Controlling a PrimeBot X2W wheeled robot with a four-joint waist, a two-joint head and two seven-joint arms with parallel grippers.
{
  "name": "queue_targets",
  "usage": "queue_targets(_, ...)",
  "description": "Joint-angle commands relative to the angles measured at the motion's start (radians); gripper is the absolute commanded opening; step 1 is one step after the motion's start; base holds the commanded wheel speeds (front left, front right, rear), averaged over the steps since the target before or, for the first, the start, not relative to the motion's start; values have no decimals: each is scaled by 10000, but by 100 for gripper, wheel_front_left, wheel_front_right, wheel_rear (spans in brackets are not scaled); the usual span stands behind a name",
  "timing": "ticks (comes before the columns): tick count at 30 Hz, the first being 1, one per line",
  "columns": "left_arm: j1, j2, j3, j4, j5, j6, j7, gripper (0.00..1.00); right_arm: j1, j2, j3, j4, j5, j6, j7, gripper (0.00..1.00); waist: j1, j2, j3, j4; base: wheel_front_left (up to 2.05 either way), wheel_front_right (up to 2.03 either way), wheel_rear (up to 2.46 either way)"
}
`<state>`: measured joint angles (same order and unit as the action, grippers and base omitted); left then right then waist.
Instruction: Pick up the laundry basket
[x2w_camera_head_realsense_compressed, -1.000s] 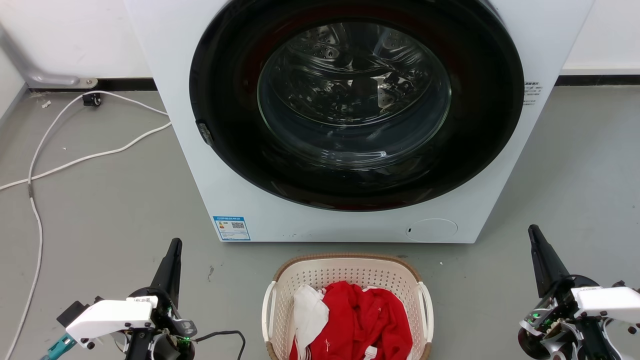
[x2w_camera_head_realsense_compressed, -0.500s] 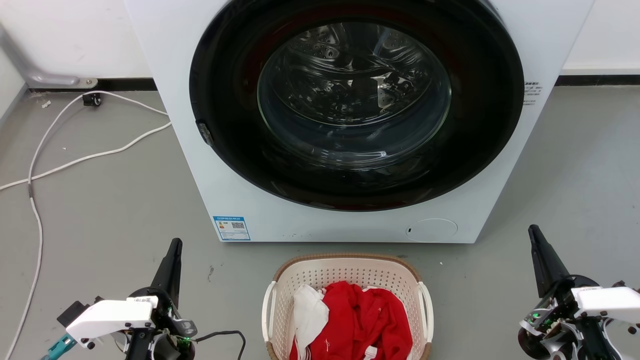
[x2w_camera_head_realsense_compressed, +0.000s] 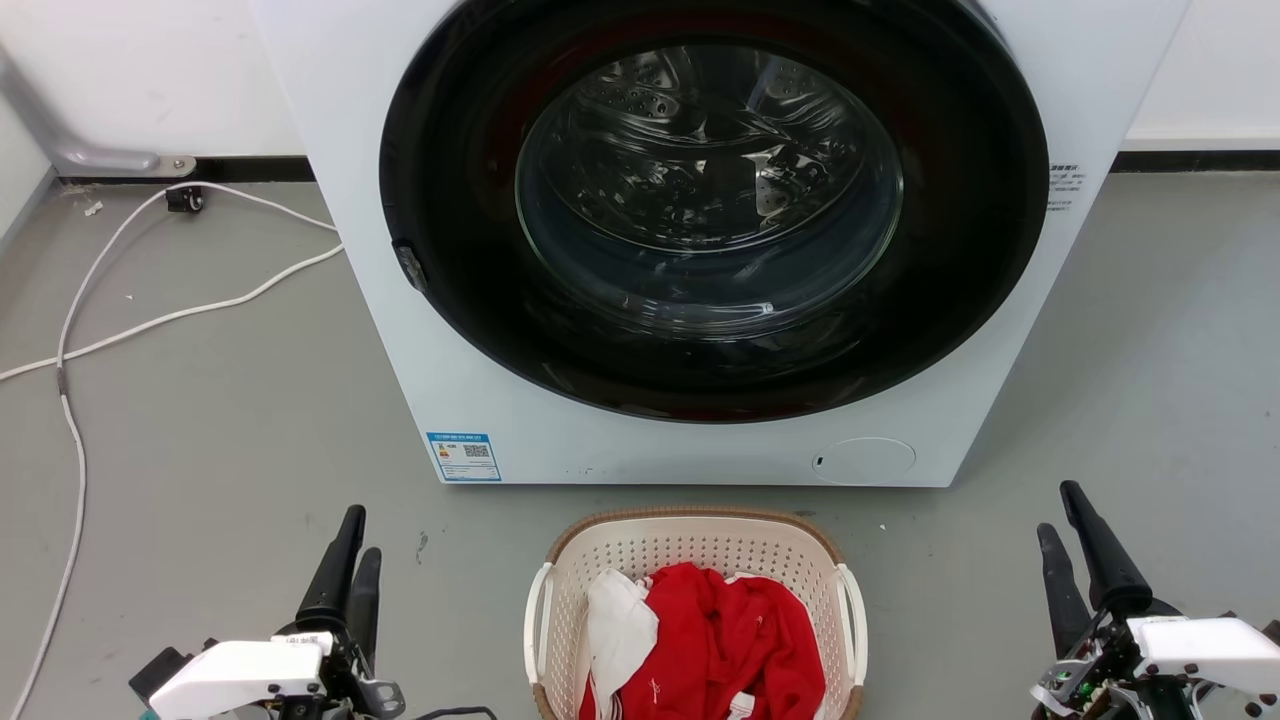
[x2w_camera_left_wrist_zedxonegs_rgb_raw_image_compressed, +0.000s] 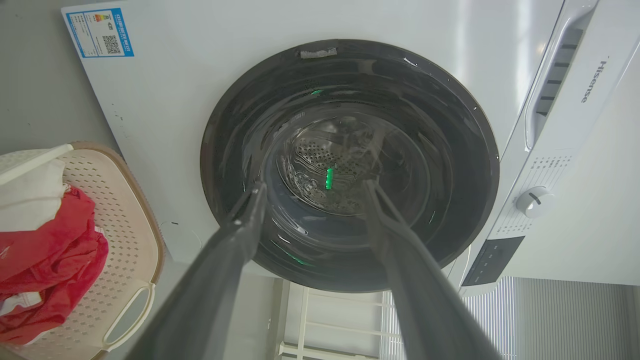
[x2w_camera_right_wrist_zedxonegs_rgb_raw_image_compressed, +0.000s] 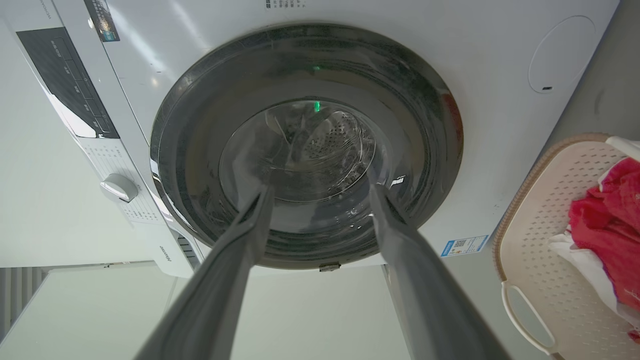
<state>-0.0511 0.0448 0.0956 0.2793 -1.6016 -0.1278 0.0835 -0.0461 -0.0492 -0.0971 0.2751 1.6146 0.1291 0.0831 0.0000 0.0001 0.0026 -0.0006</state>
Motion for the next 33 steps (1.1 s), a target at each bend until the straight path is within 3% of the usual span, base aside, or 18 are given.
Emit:
queue_targets(1,-99,30,-48,-296,130,-5,-130,100,-124,-23,45,-303,-105,14,-135,100,0,-1,0,-2,0,0,0)
queue_targets(15,96,37,257,-735,1419,-10,-723,100,-3,-23,0,-612,-773,16,-725,100,0,-1,-13,-19,0,0,0)
queue_targets(33,185,47,607,-1880,4310,467,-1417,100,-170,-22,-385,-1373,-4715,18,-1413,100,0,-1,-36,-27,0,0,0)
